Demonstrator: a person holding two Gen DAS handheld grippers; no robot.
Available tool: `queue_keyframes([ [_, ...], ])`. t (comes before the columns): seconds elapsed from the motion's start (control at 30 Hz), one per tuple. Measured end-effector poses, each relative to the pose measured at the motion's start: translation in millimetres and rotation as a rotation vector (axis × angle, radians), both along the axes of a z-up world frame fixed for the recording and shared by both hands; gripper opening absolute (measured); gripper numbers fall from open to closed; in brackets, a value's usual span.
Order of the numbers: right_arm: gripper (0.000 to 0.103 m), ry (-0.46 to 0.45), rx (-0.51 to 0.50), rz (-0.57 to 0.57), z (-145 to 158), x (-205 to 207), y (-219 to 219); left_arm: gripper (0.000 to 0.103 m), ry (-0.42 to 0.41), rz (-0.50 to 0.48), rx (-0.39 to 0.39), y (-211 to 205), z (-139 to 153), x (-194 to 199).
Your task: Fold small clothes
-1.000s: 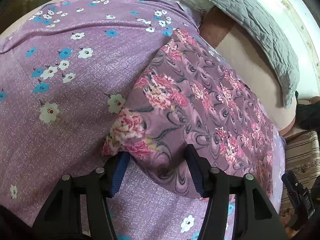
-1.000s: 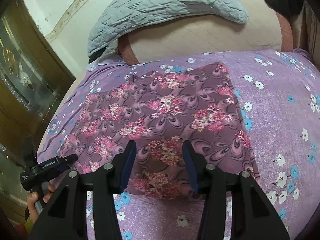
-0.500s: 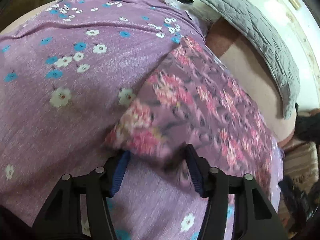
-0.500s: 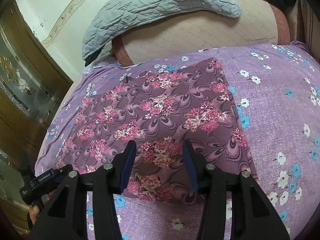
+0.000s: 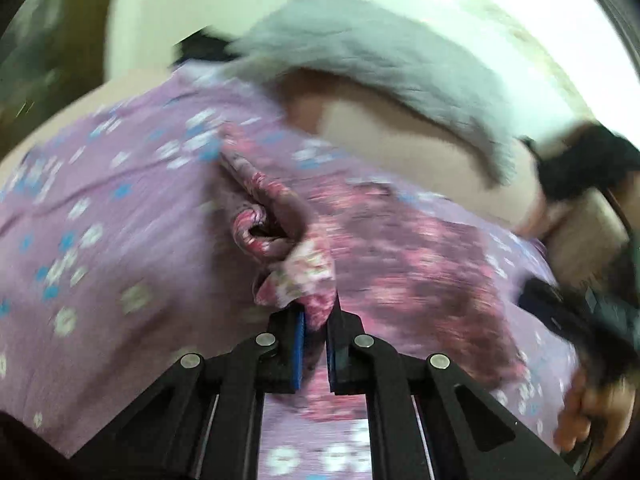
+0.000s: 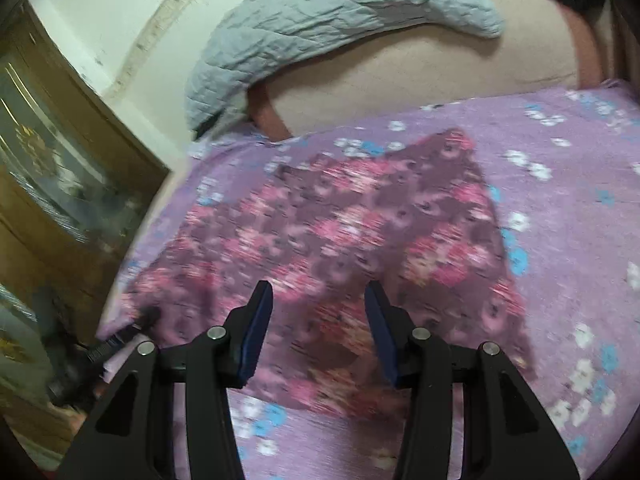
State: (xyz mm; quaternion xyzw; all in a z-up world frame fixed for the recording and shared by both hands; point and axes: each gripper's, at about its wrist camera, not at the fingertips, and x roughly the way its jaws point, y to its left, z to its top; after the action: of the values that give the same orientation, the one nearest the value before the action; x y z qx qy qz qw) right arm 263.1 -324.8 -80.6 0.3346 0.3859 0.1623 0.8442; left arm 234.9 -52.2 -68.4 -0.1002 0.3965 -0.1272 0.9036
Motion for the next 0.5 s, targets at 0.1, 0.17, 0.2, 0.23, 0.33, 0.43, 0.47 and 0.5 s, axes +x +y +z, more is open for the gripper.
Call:
queue_keyframes([
  [0.1, 0.05, 0.027, 0.112, 0.075, 1, 24, -1, 0.006, -0.039, -0.12, 0.033, -43, 6, -7],
  [0.17, 0.055, 0.043, 0.144, 0.117, 1, 42, 1, 0.006, -0.043, -0.183, 0.061, -69, -2, -9],
  [0.2, 0.063, 0.056, 0.144, 0.129, 0, 50, 2, 0.006, -0.04, -0.21, 0.075, -79, -8, -9],
  [0.23, 0.067, 0.069, 0.149, 0.148, -1, 60, 5, 0.006, -0.034, -0.24, 0.095, -89, -16, -8],
  [0.33, 0.073, 0.083, 0.188, 0.193, -7, 82, 18, 0.006, -0.017, -0.3, 0.119, -102, -33, -8],
  [0.43, 0.073, 0.114, 0.156, 0.242, -15, 108, 36, 0.006, -0.01, -0.326, 0.116, -101, -42, -8],
  [0.47, 0.073, 0.131, 0.118, 0.247, -19, 116, 42, 0.006, -0.005, -0.329, 0.106, -98, -44, -7],
  [0.5, 0.073, 0.16, 0.07, 0.246, -26, 128, 49, 0.006, 0.001, -0.331, 0.096, -96, -45, -5],
])
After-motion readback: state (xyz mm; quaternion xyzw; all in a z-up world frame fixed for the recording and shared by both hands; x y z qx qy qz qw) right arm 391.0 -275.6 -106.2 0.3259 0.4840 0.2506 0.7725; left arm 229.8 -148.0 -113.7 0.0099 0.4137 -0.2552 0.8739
